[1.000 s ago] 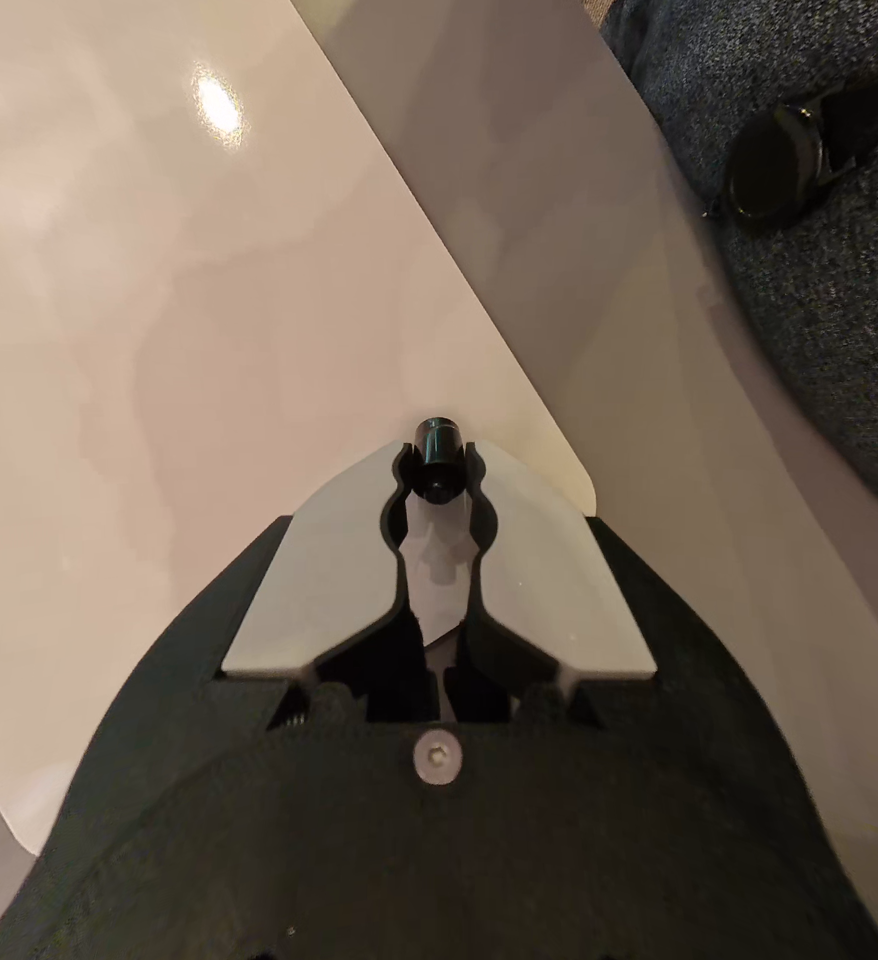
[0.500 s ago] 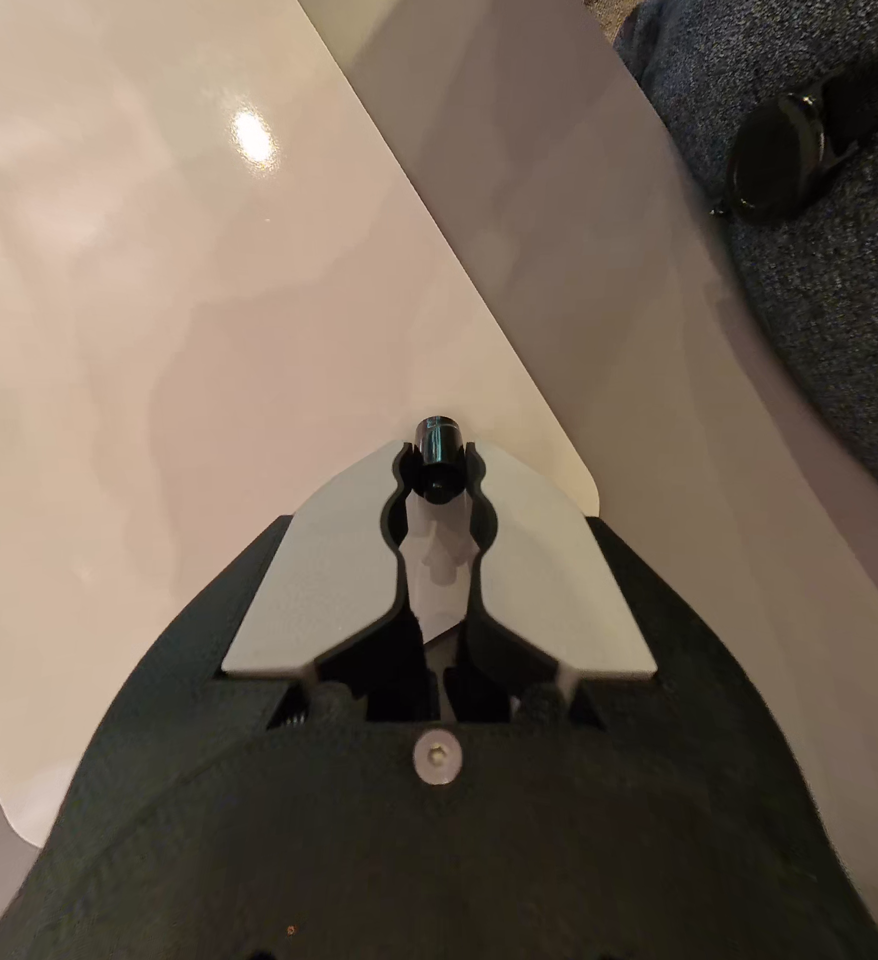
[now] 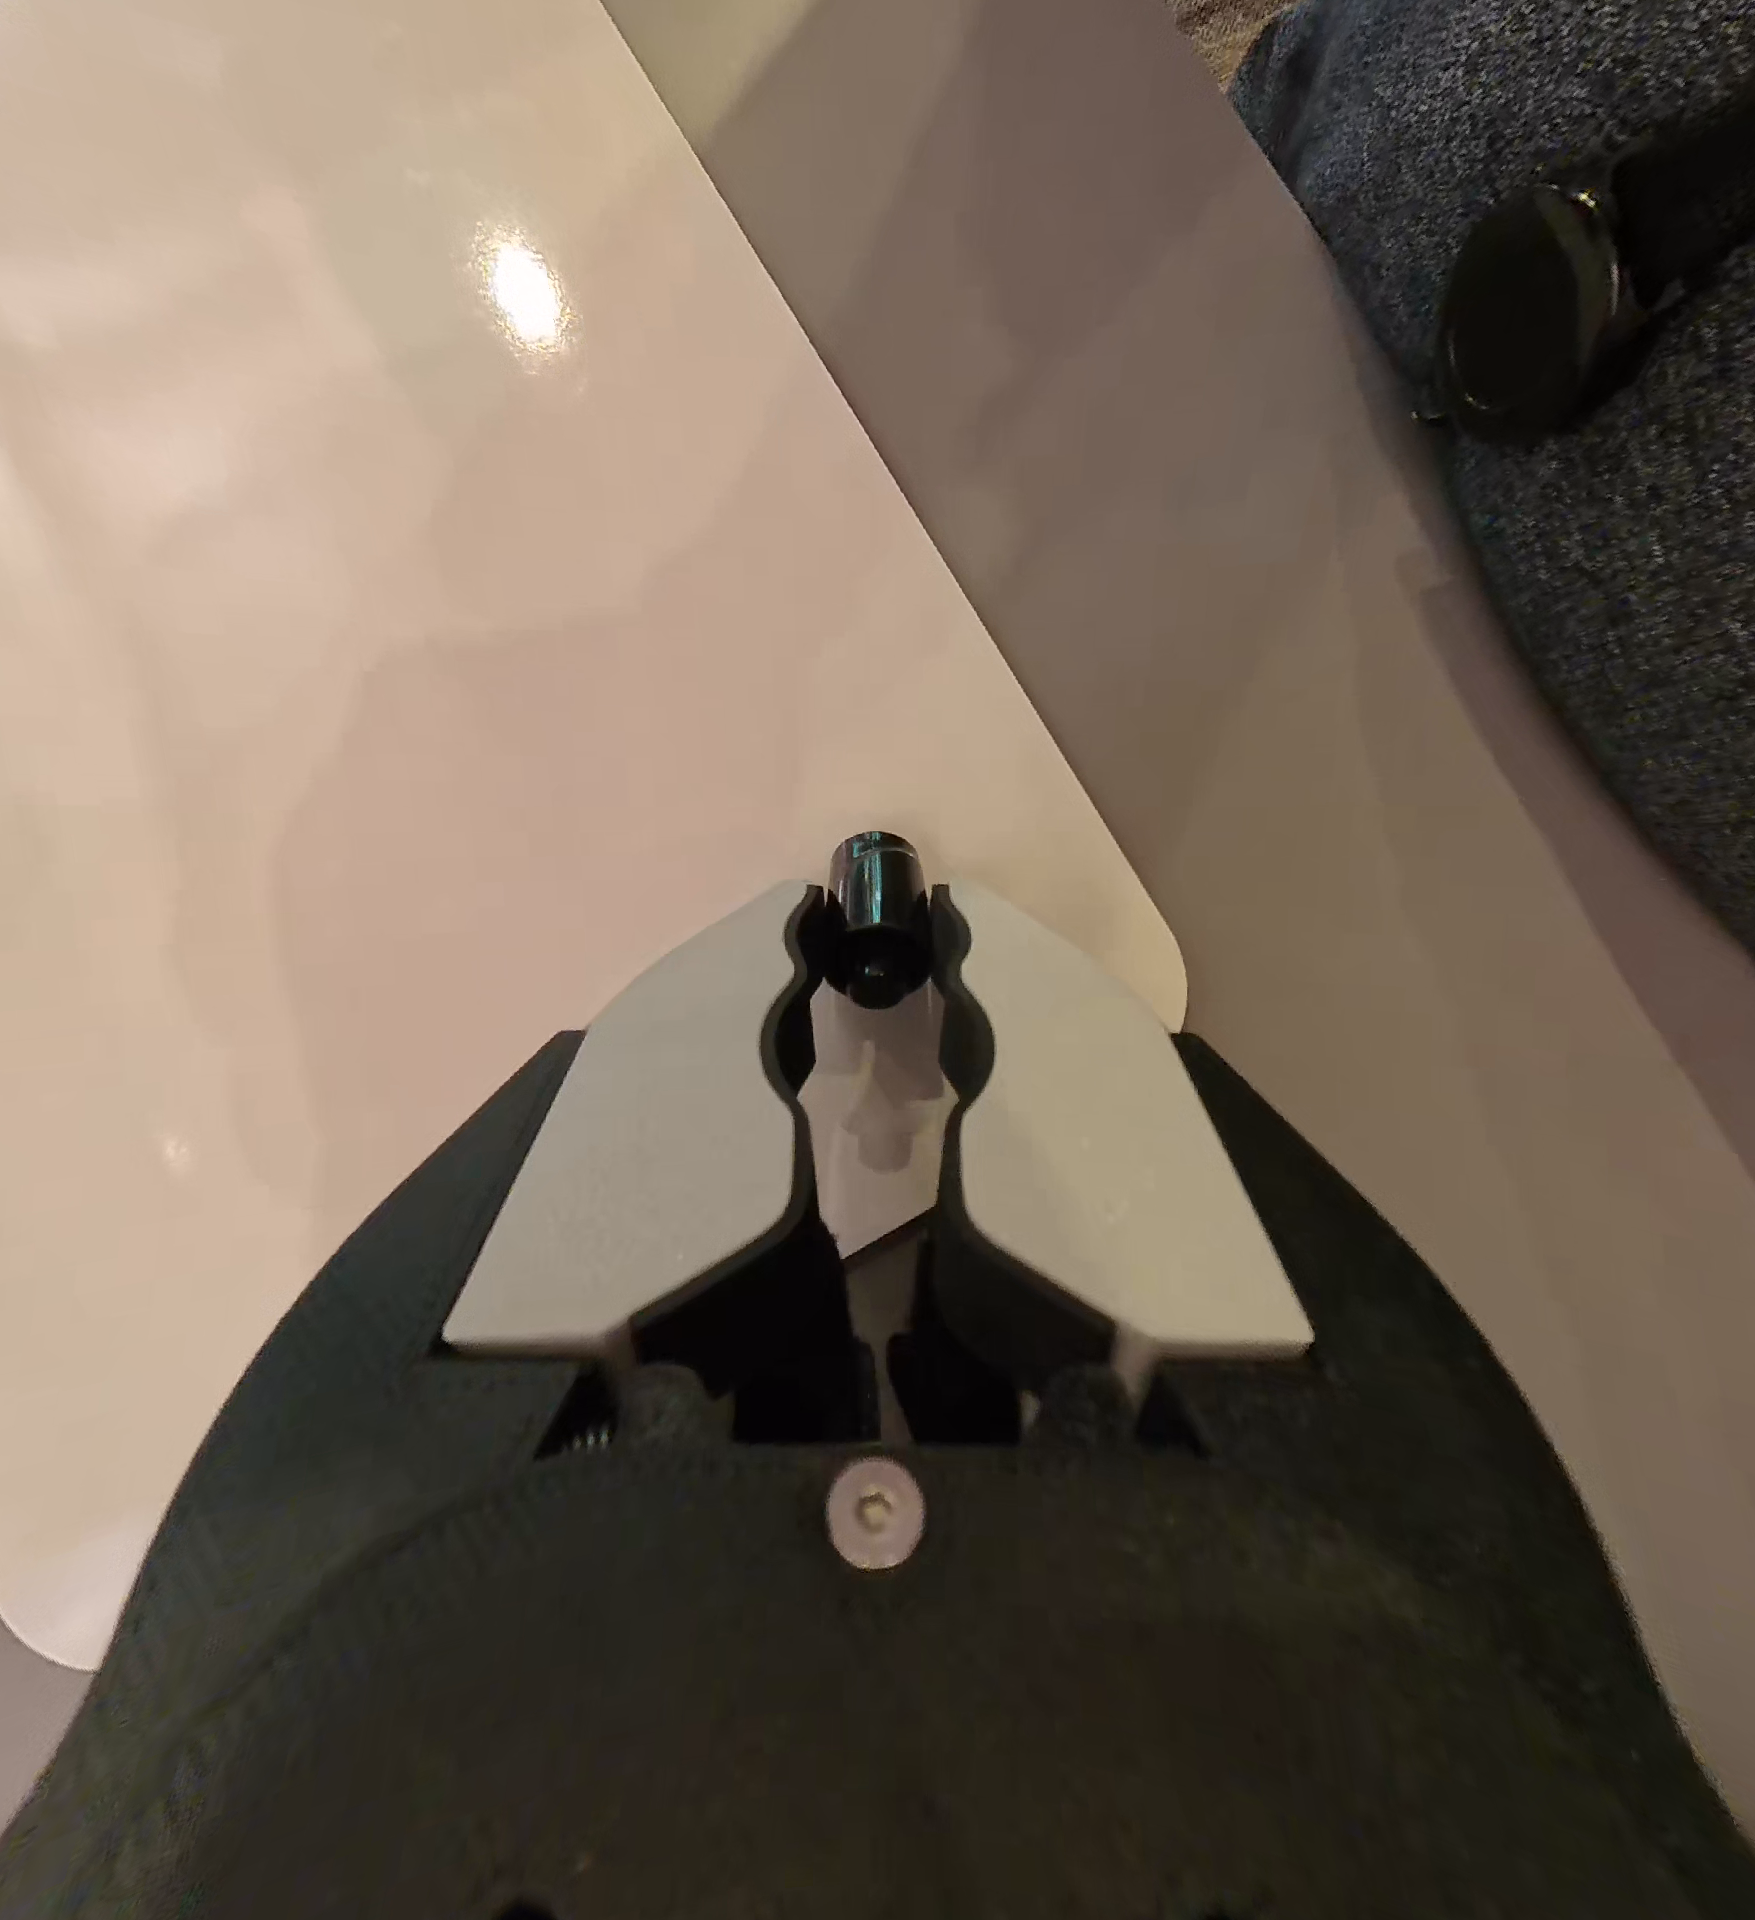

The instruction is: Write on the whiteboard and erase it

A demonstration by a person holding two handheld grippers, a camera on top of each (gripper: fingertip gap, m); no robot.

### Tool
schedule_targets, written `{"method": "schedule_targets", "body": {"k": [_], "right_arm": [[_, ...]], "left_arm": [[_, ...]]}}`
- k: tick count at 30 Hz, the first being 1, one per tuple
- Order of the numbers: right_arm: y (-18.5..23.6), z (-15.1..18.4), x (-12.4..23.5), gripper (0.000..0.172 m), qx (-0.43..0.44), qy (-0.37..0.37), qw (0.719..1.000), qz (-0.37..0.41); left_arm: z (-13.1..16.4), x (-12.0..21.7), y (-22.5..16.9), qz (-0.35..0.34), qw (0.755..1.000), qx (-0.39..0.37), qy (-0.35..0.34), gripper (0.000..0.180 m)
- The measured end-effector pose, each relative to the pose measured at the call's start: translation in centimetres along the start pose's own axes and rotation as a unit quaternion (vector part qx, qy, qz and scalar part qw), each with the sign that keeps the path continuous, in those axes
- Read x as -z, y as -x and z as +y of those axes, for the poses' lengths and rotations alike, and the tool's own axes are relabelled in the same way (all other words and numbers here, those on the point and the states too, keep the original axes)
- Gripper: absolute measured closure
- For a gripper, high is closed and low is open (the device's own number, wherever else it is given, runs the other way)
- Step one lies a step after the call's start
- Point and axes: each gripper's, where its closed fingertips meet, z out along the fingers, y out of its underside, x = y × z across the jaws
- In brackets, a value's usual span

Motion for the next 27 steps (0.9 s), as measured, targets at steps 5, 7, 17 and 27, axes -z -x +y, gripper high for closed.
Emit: {"method": "schedule_targets", "body": {"k": [5, 7, 17, 27], "right_arm": [[0.1, -0.2, -0.6, 0.150, 0.011, 0.014, 1.000, -0.006], [0.1, -0.3, -0.8, 0.150, 0.014, 0.022, 1.000, -0.008], [0.1, 0.0, -2.2, 0.151, 0.034, 0.059, 0.997, -0.025], [0.9, -0.2, -4.7, 0.150, 0.040, 0.102, 0.991, -0.083]], "left_arm": [[0.0, 0.0, 0.0, -0.002, 1.000, -0.001, -0.002, 0.160], [0.0, -0.1, 0.1, -0.003, 1.000, -0.001, -0.002, 0.160], [0.0, -0.1, 0.1, -0.008, 1.000, -0.001, -0.003, 0.160], [0.0, -0.3, 0.1, -0.012, 1.000, -0.003, -0.001, 0.160]]}}
